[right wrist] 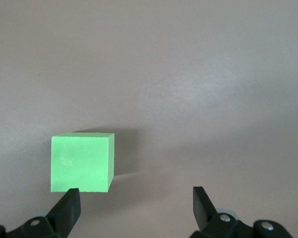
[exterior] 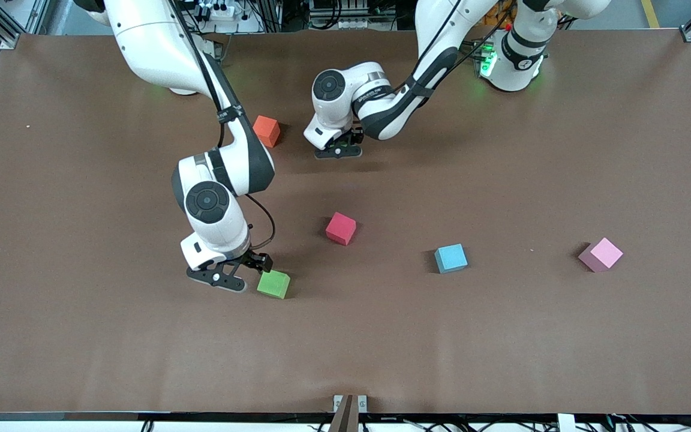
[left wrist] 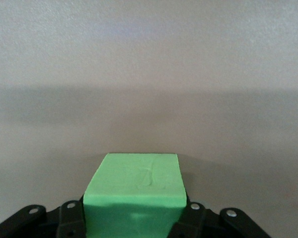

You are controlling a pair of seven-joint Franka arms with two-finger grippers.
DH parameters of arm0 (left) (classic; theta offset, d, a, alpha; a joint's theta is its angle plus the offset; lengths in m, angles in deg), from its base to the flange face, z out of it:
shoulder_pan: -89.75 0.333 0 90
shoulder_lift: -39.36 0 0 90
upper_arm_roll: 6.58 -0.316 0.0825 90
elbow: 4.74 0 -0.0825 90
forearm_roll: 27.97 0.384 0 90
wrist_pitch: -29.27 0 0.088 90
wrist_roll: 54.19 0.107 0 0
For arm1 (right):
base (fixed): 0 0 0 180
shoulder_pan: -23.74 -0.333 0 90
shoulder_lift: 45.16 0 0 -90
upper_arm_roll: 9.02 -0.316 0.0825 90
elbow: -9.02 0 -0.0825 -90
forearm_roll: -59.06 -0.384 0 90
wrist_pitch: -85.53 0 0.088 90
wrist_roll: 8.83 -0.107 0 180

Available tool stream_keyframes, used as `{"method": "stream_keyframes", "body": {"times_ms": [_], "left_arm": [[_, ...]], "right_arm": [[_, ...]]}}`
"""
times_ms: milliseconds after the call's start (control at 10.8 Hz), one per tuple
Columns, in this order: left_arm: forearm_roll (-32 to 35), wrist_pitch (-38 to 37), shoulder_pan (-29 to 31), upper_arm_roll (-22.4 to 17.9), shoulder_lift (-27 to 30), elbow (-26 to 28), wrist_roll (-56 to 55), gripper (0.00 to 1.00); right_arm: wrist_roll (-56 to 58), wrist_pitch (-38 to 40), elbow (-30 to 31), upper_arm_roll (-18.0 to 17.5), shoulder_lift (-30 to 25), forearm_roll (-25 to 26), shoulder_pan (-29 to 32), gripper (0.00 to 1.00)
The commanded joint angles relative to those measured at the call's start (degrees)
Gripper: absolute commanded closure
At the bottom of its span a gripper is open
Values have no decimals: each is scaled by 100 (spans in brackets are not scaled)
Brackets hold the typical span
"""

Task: Arrange blocks into number 1
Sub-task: 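Grasp the second green cube with the right gripper while the left gripper withdraws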

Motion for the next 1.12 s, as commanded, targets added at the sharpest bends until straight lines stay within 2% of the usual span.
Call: {"method": "stream_keyframes", "body": {"times_ms": [0, 186, 558, 743, 836, 929, 1022], "left_arm": [[-29, -9, -89, -12, -18, -74, -30, 100], [-29, -1, -142, -12, -27, -83, -21, 100], [-29, -1, -230, -12, -27, -56, -39, 100], [-38, -1, -274, -12, -27, -39, -39, 96], [-29, -9, -283, -12, -27, -30, -39, 67], [-29, -9, -283, -12, -27, -12, -39, 1], [-29, -9, -283, -12, -18, -12, -39, 0]], "right_arm": [[513, -133, -210, -98, 199, -251, 120, 0], [505, -694, -262, -254, 470, -260, 155, 0], [479, -767, -911, -317, 1024, -251, 147, 0], [444, -767, -913, -326, 1052, -260, 146, 0], [417, -784, -921, -326, 1113, -260, 146, 0], [417, -906, -913, -326, 1131, -286, 146, 0], [408, -925, -913, -326, 1148, -330, 138, 0]]}}
